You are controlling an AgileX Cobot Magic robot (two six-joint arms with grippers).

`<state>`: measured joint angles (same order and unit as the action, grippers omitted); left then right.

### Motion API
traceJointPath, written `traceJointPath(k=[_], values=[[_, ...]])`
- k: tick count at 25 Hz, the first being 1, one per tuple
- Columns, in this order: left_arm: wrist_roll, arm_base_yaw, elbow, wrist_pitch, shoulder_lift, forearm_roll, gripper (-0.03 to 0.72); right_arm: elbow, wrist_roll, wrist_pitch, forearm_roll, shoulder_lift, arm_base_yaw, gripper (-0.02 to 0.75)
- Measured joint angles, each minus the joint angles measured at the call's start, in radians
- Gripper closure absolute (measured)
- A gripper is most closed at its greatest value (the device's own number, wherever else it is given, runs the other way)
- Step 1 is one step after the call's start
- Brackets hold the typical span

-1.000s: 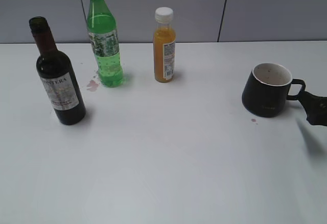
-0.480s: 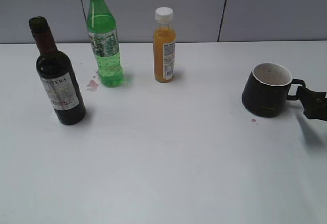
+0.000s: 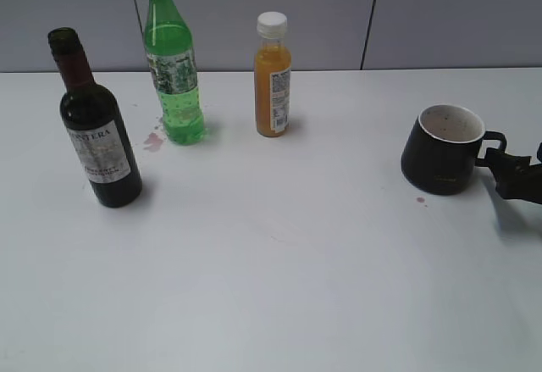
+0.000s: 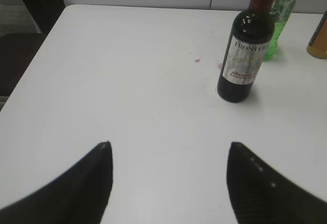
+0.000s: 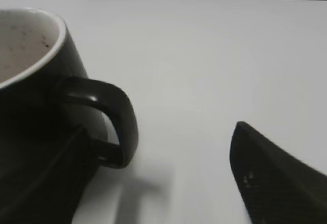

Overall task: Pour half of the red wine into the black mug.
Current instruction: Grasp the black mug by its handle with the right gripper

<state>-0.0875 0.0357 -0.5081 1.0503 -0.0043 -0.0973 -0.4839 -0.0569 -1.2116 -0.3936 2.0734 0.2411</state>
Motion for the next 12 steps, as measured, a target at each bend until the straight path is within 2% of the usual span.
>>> traceJointPath(k=[12], values=[[0.000,0.000,0.000,0.000,-0.001,0.000,0.171,-0.066,-0.012,0.000,0.003,0.064,0.000,0.100]])
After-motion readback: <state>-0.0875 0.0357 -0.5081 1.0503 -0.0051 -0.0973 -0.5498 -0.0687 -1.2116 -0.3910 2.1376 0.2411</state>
